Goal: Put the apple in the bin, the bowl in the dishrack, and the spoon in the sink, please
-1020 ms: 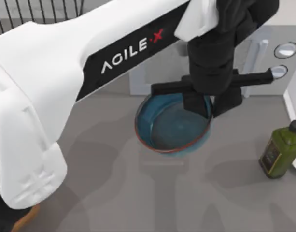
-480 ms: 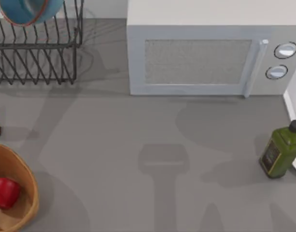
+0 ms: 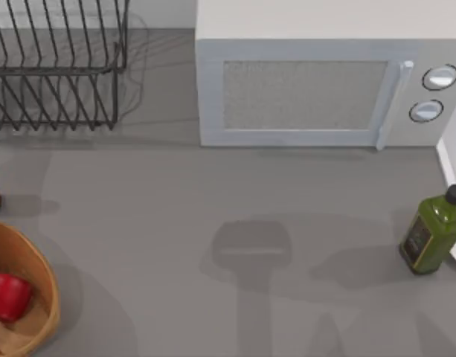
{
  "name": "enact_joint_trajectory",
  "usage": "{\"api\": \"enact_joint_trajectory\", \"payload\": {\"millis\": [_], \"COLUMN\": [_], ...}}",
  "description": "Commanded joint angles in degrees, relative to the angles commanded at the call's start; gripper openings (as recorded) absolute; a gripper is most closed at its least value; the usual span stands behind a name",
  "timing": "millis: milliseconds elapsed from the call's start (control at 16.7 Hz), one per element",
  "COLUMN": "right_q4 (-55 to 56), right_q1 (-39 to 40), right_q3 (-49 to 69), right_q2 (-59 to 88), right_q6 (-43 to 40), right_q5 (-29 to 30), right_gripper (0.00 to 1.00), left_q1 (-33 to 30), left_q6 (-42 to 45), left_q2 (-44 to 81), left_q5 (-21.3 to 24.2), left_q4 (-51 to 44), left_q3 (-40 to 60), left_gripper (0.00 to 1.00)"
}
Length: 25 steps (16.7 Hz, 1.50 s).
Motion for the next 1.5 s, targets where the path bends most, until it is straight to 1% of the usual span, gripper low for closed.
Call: {"api": "enact_joint_trajectory", "payload": {"millis": [180,480,660,840,1320,1500], "right_q4": [0.0,0.0,0.0,0.0,0.0,0.0], "right_q1": [0.0,0.0,0.0,0.0,0.0,0.0], "right_q3": [0.0,0.0,0.0,0.0,0.0,0.0], "right_q2": [0.0,0.0,0.0,0.0,0.0,0.0], "right_q6": [0.0,0.0,0.0,0.0,0.0,0.0], "right_q5": [0.0,0.0,0.0,0.0,0.0,0.0], "right_gripper": [1.0,1.0,1.0,1.0,1.0,1.0], "left_q1": [2.9,2.7,2.3,1.5,-1.9,-3.1], "left_q6": [2.8,2.8,2.8,2.9,2.9,3.0], "left_q2": [-2.8,-2.5,1.3,9.6,36.5,43.5], "left_q5": [0.6,0.4,0.1,-0.6,-3.6,-4.6], "left_q4": [2.7,2.7,6.6,15.5,50.0,59.3], "left_q3": [-2.9,-2.7,-2.9,-3.7,-9.7,-12.3], "left_gripper": [0.0,0.0,0.0,0.0,0.0,0.0]}}
